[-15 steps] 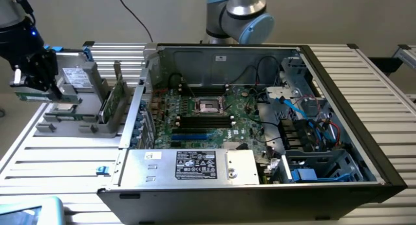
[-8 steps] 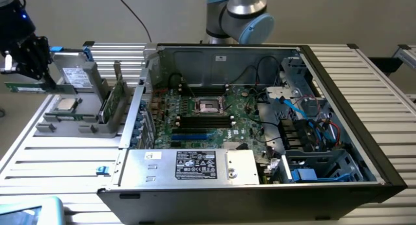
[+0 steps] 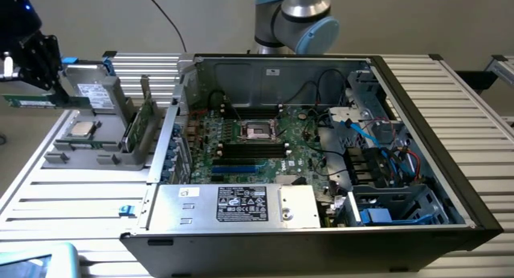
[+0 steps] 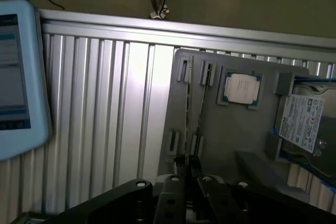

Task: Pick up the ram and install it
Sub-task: 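Pick up the ram and move it above insertion slot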

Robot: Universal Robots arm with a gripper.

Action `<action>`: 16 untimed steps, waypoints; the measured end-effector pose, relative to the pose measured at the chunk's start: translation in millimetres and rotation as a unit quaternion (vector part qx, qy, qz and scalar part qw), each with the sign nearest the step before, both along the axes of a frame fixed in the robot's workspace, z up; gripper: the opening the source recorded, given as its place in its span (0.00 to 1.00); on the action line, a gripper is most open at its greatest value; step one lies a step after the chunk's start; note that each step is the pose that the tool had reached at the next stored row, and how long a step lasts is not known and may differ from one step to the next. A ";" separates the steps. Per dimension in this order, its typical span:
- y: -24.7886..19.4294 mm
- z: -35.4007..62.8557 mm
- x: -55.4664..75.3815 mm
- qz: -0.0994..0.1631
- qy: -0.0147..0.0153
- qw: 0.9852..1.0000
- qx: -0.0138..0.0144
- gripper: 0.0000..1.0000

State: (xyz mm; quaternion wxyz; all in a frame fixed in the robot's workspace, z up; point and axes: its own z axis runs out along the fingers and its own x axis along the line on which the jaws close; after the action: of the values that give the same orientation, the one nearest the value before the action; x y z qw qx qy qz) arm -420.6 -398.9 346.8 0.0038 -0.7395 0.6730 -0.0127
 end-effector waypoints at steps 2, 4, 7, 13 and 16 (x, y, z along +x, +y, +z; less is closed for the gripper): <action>-0.1 2.6 5.7 0.000 0.000 1.000 0.000 0.15; -0.2 5.2 11.4 0.000 0.000 1.000 0.000 0.15; -0.5 10.7 20.1 0.000 0.000 1.000 0.000 0.15; -1.1 26.0 40.6 0.000 0.000 1.000 0.000 0.15; -1.3 33.8 51.6 0.000 0.000 1.000 0.000 0.15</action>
State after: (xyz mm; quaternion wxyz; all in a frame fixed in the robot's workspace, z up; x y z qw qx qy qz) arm -369.0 -400.1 380.6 0.0038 -0.7396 0.6730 -0.0126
